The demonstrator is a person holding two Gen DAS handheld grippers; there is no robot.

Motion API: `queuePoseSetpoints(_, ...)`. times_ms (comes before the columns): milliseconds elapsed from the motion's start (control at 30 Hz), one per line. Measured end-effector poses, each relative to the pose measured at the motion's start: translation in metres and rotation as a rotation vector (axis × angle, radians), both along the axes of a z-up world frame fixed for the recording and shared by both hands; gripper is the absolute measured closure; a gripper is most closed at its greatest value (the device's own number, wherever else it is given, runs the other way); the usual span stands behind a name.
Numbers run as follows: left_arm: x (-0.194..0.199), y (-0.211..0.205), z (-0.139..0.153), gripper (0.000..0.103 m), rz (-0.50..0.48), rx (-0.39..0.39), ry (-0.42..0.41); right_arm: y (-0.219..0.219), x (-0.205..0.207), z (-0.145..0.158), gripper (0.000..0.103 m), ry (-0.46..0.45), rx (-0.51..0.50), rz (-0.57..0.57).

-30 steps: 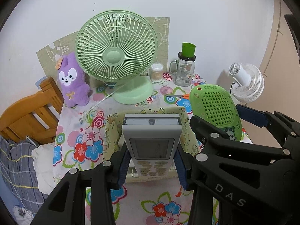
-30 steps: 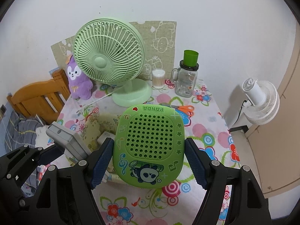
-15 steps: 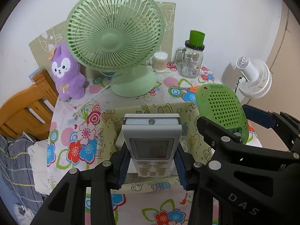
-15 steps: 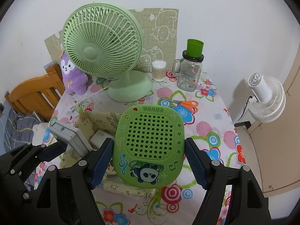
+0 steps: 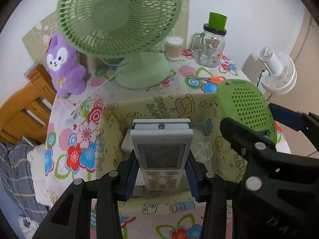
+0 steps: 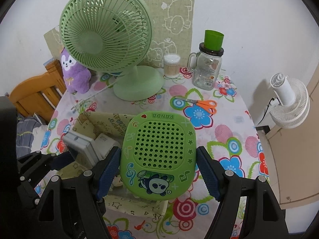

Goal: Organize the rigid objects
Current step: 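Lift the remote with the left tool while the right tool carries the speaker over the box, then lower the remote into the box and open the left tool while the right tool releases the speaker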

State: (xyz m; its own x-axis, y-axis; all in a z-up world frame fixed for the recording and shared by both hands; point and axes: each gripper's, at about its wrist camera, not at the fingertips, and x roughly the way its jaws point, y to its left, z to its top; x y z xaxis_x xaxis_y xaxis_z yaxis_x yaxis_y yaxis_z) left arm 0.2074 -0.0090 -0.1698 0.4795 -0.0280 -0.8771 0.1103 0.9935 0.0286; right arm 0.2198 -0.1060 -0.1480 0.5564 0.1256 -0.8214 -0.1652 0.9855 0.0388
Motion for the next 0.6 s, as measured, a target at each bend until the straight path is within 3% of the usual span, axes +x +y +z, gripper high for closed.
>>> queuePoseSetpoints(367, 0.010, -0.009, -0.015, 0.055, -0.036, -0.045, 0.039, -0.008, 0.004, -0.006, 0.025, 0.007, -0.014, -0.037)
queuePoseSetpoints(433, 0.007, -0.010, -0.012, 0.049, -0.061, -0.041, 0.026, -0.007, 0.005, -0.006, 0.025, 0.008, -0.014, -0.037)
queuePoseSetpoints(500, 0.005, -0.008, -0.009, 0.032, -0.070, -0.040, 0.019, -0.004, 0.006, -0.006, 0.025, 0.007, -0.010, -0.033)
queuePoseSetpoints(600, 0.004, -0.001, -0.007, 0.030, -0.051, -0.049, 0.018, 0.002, 0.006, -0.005, 0.025, 0.003, -0.004, -0.018)
